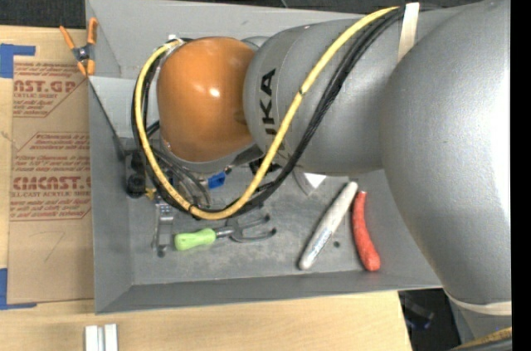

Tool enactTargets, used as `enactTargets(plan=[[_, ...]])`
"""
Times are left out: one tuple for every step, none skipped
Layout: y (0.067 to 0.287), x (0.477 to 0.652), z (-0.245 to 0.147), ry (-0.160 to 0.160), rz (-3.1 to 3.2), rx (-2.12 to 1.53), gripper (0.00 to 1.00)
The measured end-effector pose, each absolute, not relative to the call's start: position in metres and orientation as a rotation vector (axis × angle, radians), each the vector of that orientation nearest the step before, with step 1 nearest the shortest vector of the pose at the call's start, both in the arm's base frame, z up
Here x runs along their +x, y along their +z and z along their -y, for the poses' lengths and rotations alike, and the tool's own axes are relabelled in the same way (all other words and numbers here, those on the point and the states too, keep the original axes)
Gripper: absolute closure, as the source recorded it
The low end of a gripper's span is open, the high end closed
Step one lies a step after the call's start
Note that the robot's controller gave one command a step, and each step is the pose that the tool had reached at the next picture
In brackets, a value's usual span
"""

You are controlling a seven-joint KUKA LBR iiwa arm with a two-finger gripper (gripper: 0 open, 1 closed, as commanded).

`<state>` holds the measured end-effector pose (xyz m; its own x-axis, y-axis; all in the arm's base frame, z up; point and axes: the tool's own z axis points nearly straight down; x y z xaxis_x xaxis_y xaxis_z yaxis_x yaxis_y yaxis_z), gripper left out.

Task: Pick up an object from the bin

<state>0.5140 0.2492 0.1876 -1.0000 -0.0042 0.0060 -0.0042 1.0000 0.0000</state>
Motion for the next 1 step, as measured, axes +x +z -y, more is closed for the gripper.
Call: enactTargets(plan=[[0.1922,0.5159,-0.2473,-0.002,3.142,0.001,0.00]])
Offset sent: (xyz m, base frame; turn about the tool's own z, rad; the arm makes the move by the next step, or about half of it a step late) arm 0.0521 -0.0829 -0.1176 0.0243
